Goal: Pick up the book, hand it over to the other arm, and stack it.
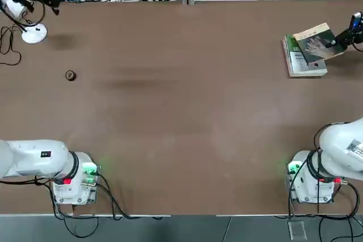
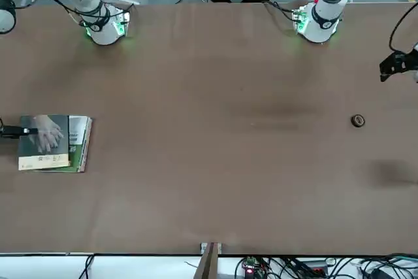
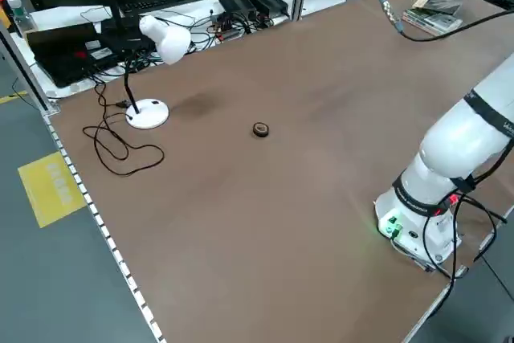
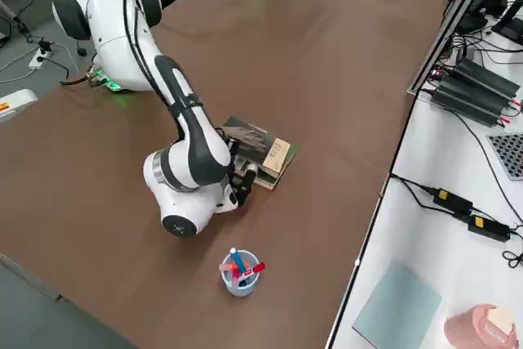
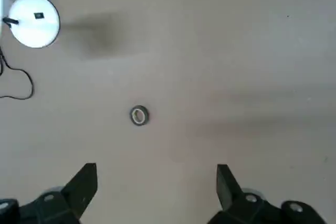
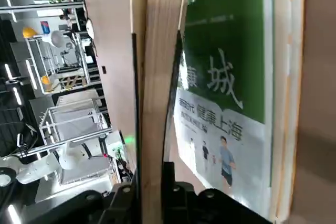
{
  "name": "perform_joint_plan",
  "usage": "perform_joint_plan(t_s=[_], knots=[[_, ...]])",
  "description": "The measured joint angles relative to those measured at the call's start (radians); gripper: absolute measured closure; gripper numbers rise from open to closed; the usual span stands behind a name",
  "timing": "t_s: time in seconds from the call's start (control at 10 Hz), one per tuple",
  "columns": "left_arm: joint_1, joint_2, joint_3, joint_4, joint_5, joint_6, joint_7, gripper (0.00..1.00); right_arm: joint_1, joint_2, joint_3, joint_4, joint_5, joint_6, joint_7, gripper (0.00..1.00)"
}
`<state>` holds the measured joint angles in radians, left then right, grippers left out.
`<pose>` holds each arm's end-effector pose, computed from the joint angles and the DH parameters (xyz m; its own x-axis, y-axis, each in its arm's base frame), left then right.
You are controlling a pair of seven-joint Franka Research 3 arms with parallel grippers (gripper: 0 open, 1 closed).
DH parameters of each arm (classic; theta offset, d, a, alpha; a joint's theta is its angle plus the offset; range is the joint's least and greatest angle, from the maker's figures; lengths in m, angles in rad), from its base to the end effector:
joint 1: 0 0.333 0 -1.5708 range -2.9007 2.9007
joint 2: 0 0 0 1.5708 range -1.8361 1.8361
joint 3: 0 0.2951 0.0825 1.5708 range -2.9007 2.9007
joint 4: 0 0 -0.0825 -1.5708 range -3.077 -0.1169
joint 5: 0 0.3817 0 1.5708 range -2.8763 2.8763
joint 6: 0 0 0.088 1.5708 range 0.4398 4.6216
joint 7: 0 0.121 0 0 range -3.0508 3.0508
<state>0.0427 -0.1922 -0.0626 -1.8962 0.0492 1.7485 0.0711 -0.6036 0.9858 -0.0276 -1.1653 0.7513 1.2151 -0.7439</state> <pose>0.5072 -0.0070 0.5525 0.9943 -0.0988 0.0394 -0.0961 -0.9933 -0.0636 0.5698 -0.2895 0.1746 0.9792 0.1206 -0.1635 -0.0994 -0.4174 -0.9033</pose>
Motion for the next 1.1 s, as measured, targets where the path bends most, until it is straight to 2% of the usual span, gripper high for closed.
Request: perform_joint_plan(t_s=[0.5,1.1], knots=[[0.002,-0.001,-0.016,0.026,-0.001,-0.058,0.002,0.0,0.001,0.0,0.001,0.0,-0.01,0.001,-0.002,0.84],[0.007,0.002,-0.012,0.037,-0.001,-0.026,0.002,0.0,0.024,0.001,0.005,-0.007,-0.051,0.029,-0.004,0.84]])
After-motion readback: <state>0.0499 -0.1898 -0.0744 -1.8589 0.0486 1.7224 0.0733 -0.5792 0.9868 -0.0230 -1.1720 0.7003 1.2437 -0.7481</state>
